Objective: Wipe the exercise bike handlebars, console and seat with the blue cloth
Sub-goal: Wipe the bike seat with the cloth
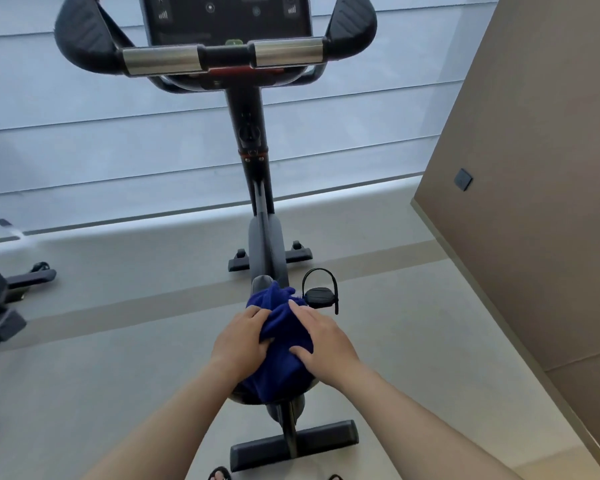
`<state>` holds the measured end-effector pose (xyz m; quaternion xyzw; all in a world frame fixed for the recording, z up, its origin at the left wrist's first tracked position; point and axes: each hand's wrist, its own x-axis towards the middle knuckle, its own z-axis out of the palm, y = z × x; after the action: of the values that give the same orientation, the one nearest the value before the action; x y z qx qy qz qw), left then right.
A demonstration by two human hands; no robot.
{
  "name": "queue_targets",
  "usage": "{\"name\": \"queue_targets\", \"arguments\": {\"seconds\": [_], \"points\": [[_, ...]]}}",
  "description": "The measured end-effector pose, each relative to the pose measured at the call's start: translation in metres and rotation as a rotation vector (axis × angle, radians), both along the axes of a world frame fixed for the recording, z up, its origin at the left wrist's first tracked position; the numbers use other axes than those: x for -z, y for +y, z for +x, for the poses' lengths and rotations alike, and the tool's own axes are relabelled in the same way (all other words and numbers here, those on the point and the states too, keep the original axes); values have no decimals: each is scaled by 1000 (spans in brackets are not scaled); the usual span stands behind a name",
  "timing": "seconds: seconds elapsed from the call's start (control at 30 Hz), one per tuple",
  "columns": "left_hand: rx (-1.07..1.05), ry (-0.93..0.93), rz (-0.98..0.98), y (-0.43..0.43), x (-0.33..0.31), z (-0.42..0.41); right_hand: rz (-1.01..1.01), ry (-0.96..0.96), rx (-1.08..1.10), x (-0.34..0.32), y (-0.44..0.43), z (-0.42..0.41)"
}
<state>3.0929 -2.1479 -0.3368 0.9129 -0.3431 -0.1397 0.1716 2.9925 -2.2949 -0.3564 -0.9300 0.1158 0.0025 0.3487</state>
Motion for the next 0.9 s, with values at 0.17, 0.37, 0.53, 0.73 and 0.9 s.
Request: {"name": "queue_targets", "arguments": {"seconds": [0.17,0.37,0.53,0.73,0.9], "points": [[46,98,-14,4,-8,5,-41,22,9,3,9,2],[62,91,-155,14,-26,19,129,-31,209,-12,13,11],[225,15,-366,10,-55,30,274,-222,492,-44,30,5],[288,160,-561,22,-83,27,294,-362,665,-72,69,-15],[589,235,-546,32,-106,17,243,-419,772,-83,96,-42]]}}
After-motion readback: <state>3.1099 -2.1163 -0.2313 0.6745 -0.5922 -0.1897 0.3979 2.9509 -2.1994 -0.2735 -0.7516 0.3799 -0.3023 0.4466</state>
